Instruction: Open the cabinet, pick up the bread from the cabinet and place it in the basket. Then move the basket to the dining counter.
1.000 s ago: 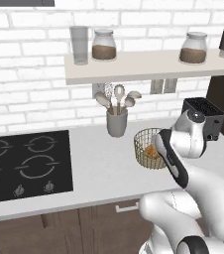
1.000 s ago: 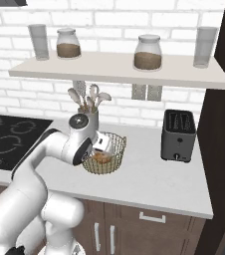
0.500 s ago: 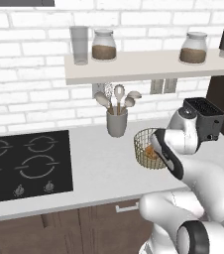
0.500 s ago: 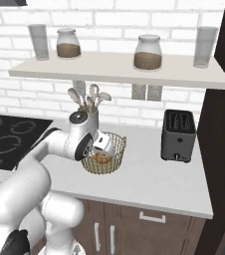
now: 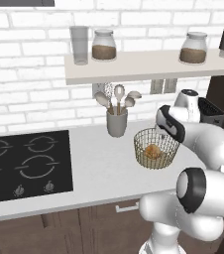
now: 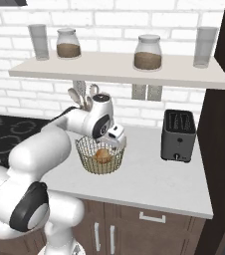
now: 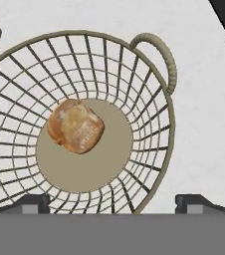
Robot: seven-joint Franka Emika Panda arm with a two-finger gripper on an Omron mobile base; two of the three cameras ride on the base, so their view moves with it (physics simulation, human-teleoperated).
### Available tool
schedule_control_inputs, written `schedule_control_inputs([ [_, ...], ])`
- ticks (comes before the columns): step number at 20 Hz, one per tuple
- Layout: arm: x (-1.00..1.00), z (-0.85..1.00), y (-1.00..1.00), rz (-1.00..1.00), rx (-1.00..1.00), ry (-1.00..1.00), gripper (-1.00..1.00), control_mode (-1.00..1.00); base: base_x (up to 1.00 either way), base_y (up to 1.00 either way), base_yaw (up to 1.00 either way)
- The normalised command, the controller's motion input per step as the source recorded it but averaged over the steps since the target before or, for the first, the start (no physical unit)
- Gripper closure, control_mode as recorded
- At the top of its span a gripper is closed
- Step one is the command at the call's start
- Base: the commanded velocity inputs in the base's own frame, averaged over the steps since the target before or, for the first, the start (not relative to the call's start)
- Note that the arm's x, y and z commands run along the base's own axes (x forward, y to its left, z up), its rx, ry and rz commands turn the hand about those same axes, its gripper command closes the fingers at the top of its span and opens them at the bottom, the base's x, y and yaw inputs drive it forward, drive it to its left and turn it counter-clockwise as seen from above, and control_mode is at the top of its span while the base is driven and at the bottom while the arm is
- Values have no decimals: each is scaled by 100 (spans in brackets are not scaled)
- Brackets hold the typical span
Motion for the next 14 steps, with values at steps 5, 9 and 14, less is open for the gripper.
schedule_control_inputs([
  [5,-1,-7,-26,-13,1,1,-100,-100,0,0,0],
  [9,0,-54,-3,-14,2,9,-100,-100,0,0,0],
  [14,0,-73,0,-9,0,13,-100,-100,0,0,0],
])
